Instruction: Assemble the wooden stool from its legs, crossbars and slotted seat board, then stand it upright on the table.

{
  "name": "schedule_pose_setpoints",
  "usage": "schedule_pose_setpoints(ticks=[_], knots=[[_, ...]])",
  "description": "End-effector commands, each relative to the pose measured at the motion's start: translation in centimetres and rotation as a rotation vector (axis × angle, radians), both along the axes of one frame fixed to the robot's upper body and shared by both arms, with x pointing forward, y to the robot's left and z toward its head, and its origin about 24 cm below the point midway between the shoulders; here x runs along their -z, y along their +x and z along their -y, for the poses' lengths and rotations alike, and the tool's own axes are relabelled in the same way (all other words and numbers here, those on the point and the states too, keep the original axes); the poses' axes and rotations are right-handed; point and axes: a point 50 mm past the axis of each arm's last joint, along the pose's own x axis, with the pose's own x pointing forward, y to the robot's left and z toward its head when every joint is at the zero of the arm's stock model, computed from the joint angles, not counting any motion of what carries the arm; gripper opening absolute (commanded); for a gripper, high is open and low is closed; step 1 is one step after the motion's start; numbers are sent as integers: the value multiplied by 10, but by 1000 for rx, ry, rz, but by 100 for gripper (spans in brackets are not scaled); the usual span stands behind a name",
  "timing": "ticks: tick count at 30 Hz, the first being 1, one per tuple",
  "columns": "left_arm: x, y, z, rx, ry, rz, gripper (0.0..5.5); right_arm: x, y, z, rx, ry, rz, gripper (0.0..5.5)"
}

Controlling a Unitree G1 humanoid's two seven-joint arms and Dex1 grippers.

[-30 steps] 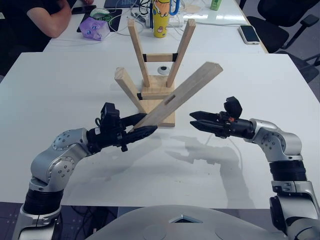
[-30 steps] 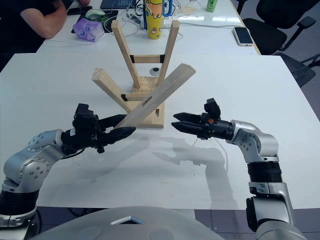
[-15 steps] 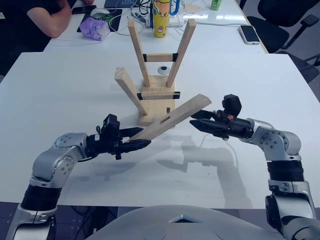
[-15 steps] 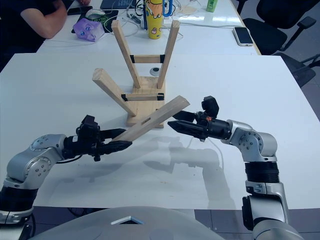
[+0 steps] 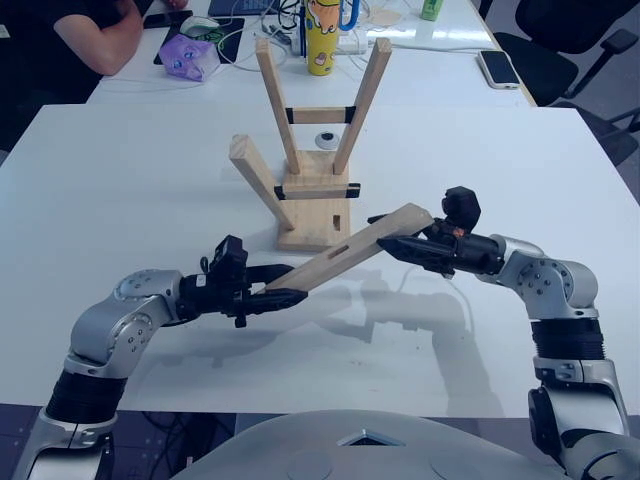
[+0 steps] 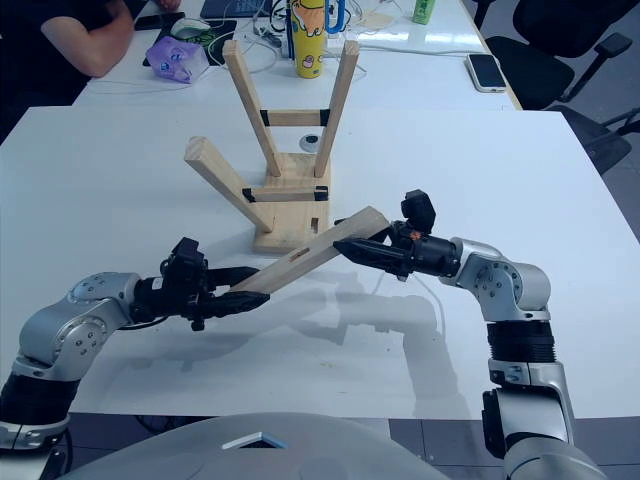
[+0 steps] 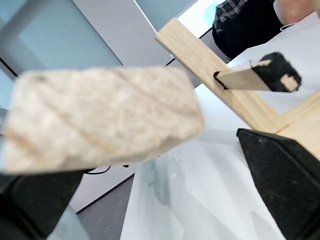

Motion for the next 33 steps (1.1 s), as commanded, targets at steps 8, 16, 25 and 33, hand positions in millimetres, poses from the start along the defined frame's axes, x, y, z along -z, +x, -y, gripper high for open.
schedule_pose_setpoints(ticks=[8,16,25,33], knots=[[0,-2,4,31,-10,-25,208,1,-9,-8,-70,10,-5,437],[2,-4,5,38,-5,-47,208,1,-11,-8,-81,9,-13,319],[3,-3,2,30,-1,-57,208,0,-10,-5,-86,19,-26,216],[7,9,1,-63,20,8,244,1,-7,-5,-73,22,-27,214]])
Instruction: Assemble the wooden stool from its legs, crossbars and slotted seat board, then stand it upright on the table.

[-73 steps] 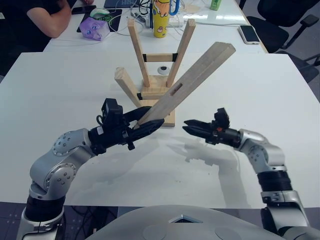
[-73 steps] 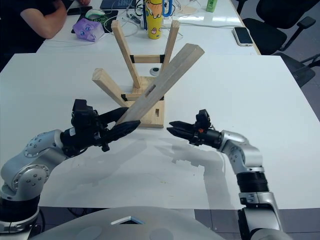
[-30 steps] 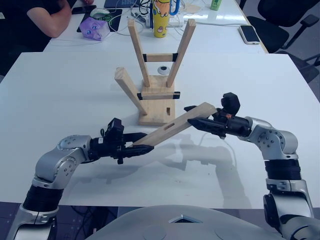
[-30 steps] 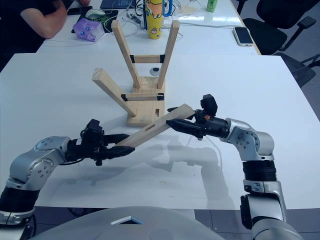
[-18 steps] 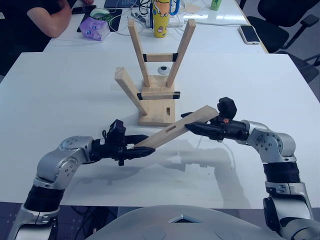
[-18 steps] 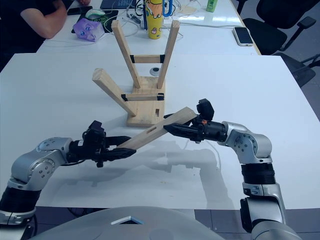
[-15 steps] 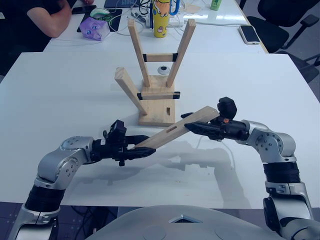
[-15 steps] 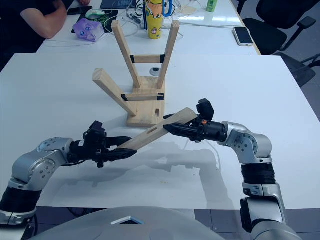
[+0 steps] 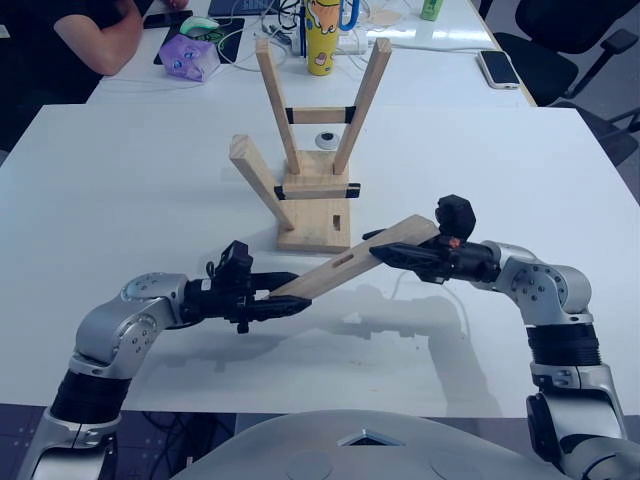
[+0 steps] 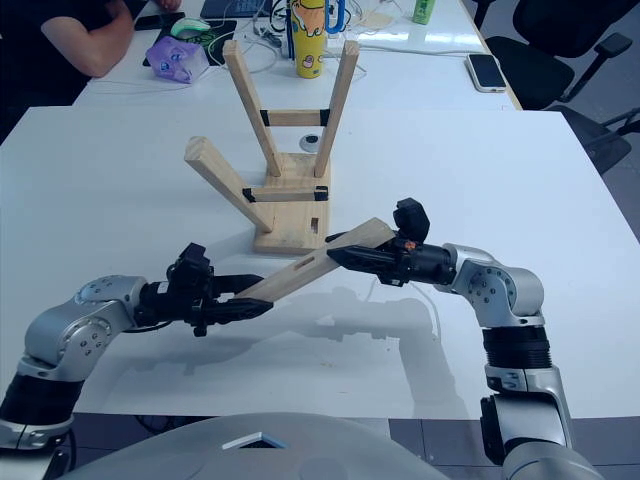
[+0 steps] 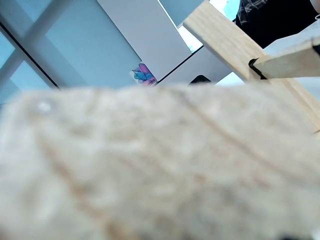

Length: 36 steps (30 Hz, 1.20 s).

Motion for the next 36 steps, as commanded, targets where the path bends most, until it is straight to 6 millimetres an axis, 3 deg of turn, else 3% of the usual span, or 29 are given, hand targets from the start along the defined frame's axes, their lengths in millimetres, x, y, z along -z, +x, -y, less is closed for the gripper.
schedule_pose_setpoints(ticks=[1,11,16,22,24,29,36], knots=[[2,11,-4,-92,16,24,255,-1,3,3,31,-25,5,213],[3,11,-6,-169,-24,-35,410,1,9,13,73,-62,4,211],[-5,17,-14,-279,-3,75,417,-3,12,35,130,-114,13,211],[7,10,16,-251,196,339,417,-41,30,103,296,-254,97,211],[13,11,25,-302,269,444,417,-53,41,110,286,-303,135,211],[25,34,48,-422,452,672,417,-81,62,134,359,-422,245,211],[47,55,74,-305,643,789,417,-87,75,138,371,-433,278,210]])
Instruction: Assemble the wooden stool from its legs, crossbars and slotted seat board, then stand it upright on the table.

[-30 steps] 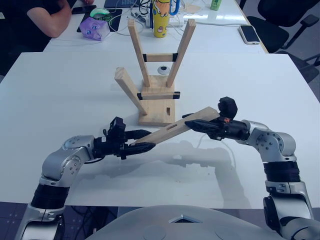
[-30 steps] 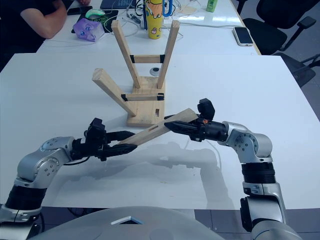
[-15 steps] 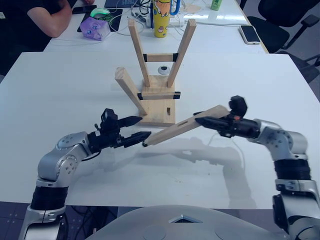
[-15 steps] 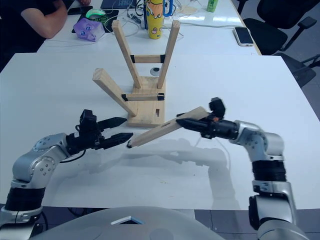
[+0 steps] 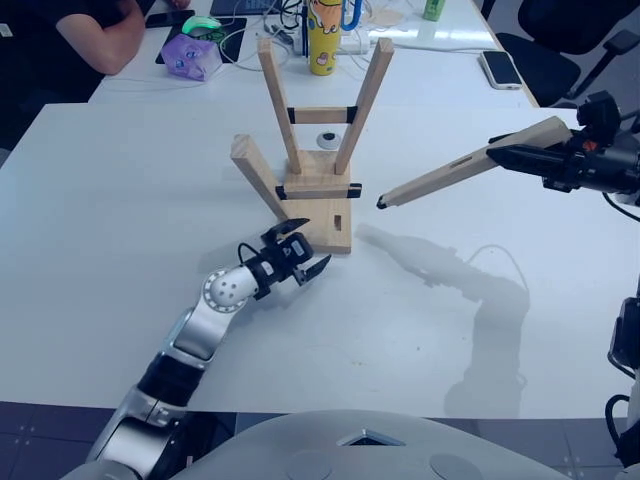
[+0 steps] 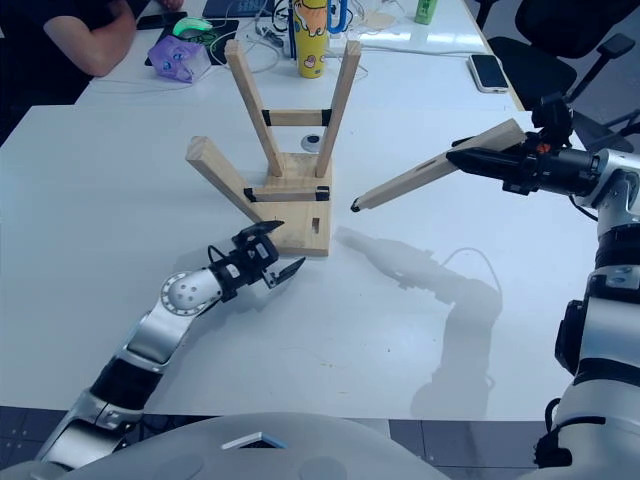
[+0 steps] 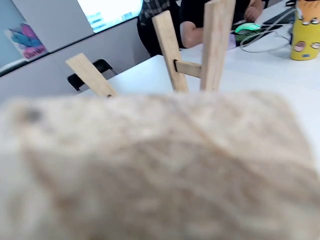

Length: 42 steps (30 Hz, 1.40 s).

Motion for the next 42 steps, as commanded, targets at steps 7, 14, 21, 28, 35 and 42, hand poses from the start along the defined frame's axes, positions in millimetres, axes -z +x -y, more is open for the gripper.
schedule_pose_setpoints(ticks=[7,14,21,28,35,42], knots=[[18,21,12,-3,143,-38,417,8,7,-13,-57,50,-1,210],[28,16,-7,-44,94,-287,417,1,8,-28,-132,53,38,210],[39,10,-22,-25,124,-417,417,8,6,-54,-222,18,64,210],[43,7,-22,-27,122,-424,417,17,10,-74,-264,-18,88,210],[44,7,-19,-19,116,-430,417,26,23,-89,-283,-131,117,210],[44,8,-15,-43,84,-432,417,18,33,-94,-299,-223,149,210]])
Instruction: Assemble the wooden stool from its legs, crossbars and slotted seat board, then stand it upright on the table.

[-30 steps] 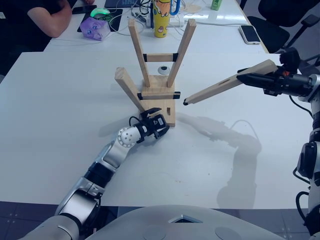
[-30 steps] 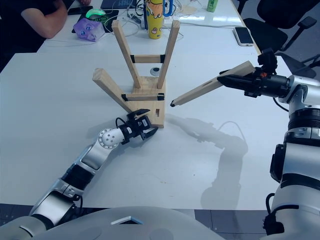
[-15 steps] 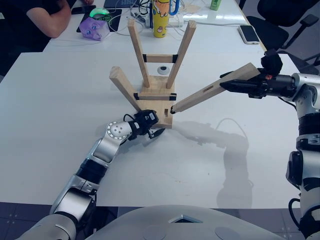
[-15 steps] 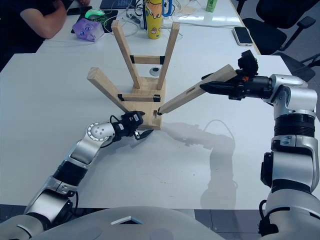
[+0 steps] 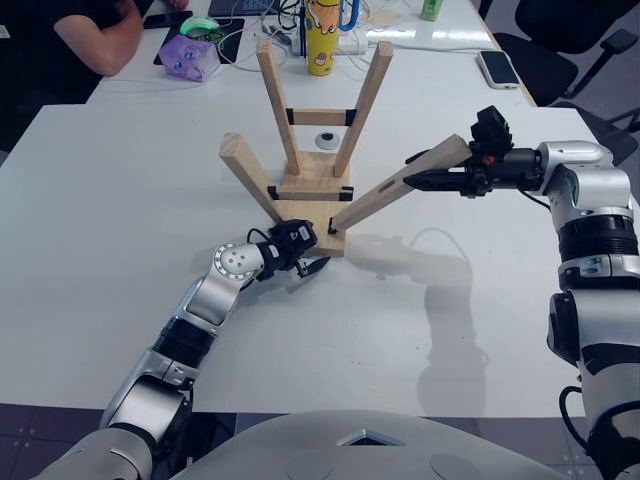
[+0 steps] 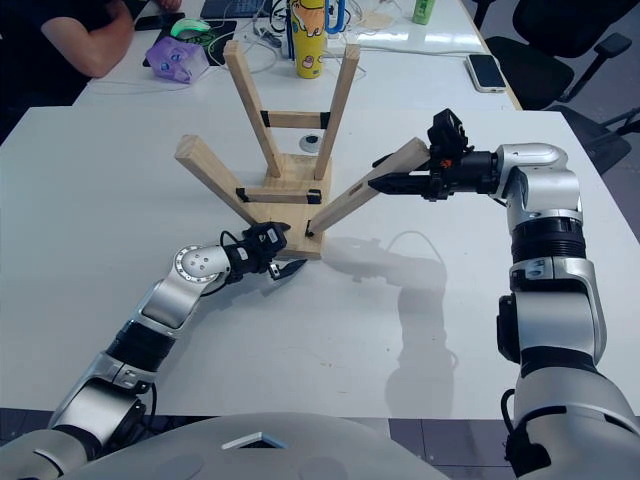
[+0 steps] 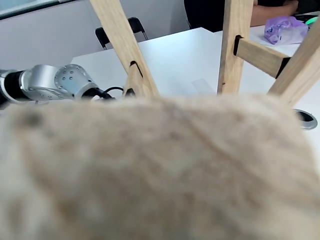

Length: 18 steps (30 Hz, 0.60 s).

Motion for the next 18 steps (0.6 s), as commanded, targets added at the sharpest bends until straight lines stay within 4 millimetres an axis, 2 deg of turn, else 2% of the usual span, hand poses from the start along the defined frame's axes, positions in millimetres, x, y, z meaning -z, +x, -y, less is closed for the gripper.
schedule_pose_setpoints(ticks=[1,8,12,18], knots=[[36,-17,-10,-59,61,-172,417,-6,7,-7,-15,-107,37,210],[37,-19,-6,-81,43,-170,417,-19,5,-31,-84,-254,86,210],[38,-19,-6,-93,35,-172,417,-13,1,-45,-77,-287,77,209],[40,-20,-7,-105,30,-178,417,1,-12,-54,-69,-299,50,206]])
